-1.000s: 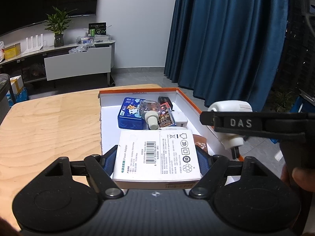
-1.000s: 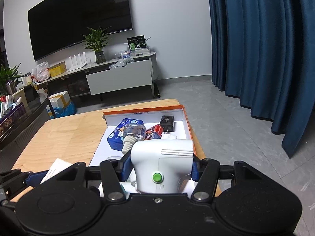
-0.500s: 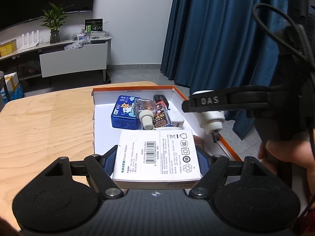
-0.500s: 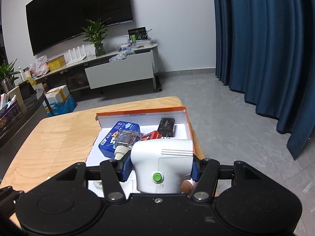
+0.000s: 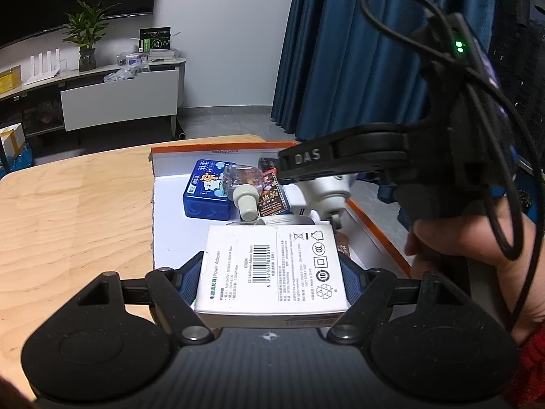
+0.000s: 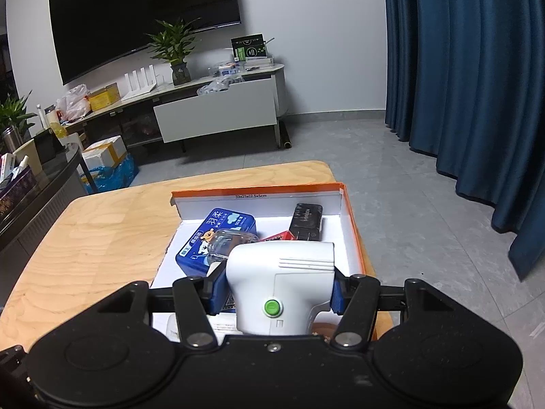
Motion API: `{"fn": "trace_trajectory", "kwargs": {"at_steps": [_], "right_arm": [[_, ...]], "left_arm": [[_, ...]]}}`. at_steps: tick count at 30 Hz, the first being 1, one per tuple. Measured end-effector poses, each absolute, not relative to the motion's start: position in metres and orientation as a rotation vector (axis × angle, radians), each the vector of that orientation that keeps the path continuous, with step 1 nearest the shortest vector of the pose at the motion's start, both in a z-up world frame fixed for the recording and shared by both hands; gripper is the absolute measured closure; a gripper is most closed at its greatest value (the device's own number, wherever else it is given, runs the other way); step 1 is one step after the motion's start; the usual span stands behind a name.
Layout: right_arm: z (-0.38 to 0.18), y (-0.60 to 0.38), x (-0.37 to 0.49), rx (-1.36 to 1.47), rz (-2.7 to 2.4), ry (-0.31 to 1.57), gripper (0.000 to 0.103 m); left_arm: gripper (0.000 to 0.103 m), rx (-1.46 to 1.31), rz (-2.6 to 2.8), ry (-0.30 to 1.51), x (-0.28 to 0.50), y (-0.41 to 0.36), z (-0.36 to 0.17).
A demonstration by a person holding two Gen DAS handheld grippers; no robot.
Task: Organize rigid objects
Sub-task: 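Hold the white box and diffuser above the box, lowering slowly, then release the diffuser with the right gripper while the left releases the white box, then withdraw both tools from the filled box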
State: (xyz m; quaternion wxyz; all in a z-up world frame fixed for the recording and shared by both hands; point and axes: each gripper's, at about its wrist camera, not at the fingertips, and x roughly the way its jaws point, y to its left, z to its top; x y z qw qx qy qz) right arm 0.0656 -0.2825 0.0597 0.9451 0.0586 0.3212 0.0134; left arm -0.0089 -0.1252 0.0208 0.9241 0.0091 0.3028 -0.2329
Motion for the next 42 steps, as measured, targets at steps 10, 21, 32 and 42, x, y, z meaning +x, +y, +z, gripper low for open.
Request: {"fn": "trace_trajectory", "kwargs": {"at_steps": [10, 21, 32, 42], "right_arm": [[0.057, -0.285, 0.079, 0.113, 0.001, 0.660, 0.036], [0.062, -0.306, 0.073, 0.151, -0.023, 0.619, 0.025], [0.094, -0.317, 0.022, 0.135, -0.082, 0.518, 0.019], [0.101, -0.304, -0.014, 0.098, -0.102, 0.501, 0.015]], "left_arm": [[0.024, 0.024, -0.489, 0.623, -0.006, -0.129, 0.018], [0.024, 0.032, -0.495, 0.624, -0.005, -0.131, 0.017], [0.023, 0.041, -0.499, 0.651, -0.002, -0.145, 0.014], [0.000, 0.042, -0.417, 0.645, -0.012, -0.138, 0.032]]}}
